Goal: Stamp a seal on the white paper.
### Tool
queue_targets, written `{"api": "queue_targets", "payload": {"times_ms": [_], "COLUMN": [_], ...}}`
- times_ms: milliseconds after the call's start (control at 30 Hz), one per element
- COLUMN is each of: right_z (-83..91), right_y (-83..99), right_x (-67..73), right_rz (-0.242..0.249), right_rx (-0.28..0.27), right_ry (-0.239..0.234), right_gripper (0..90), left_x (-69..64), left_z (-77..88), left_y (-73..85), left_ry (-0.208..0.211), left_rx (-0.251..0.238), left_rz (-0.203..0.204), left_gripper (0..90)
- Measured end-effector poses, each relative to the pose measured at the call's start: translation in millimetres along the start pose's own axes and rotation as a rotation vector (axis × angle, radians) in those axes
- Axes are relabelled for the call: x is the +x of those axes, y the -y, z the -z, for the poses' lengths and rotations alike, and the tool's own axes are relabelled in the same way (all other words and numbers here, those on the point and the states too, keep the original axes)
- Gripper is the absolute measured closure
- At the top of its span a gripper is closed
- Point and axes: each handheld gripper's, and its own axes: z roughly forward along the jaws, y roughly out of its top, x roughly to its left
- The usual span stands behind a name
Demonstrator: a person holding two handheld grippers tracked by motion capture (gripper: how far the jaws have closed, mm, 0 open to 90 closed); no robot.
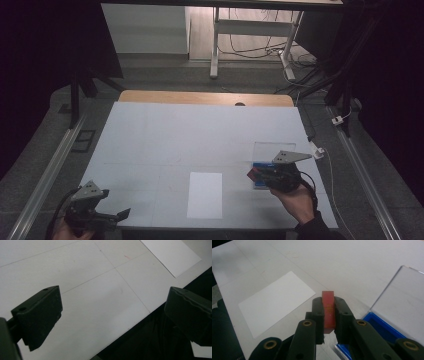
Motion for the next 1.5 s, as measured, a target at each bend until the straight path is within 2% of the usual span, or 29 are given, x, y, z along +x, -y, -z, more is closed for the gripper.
{"api": "queue_targets", "payload": {"times_ms": [433,900,1300,1500], "right_z": [-15.4,-38.0,-60.2,-72.4], "right_y": [-9.5,-17.4,-24.9,-28.2], "right_x": [12.6,29.5,50.3,60.5], "right_rz": [0.011,0.058,0.134,0.165], "right_rx": [0.009,0.038,0.064,0.094], "right_ry": [-0.034,-0.085,-0.135,-0.151], "right_gripper": [80.1,80.1,80.1,80.1], "left_x": [0.3,0.3,0.3,0.5], "left_z": [-0.2,-0.6,-0.8,-0.7], "left_y": [0.0,-0.3,-0.6,-0.4], "left_ry": [0.000,0.000,0.001,0.002], "left_rx": [0.001,0.001,0.002,0.000], "left_rz": [0.002,0.001,-0.001,0.000], "left_gripper": [1.9,1.9,1.9,1.8]}}
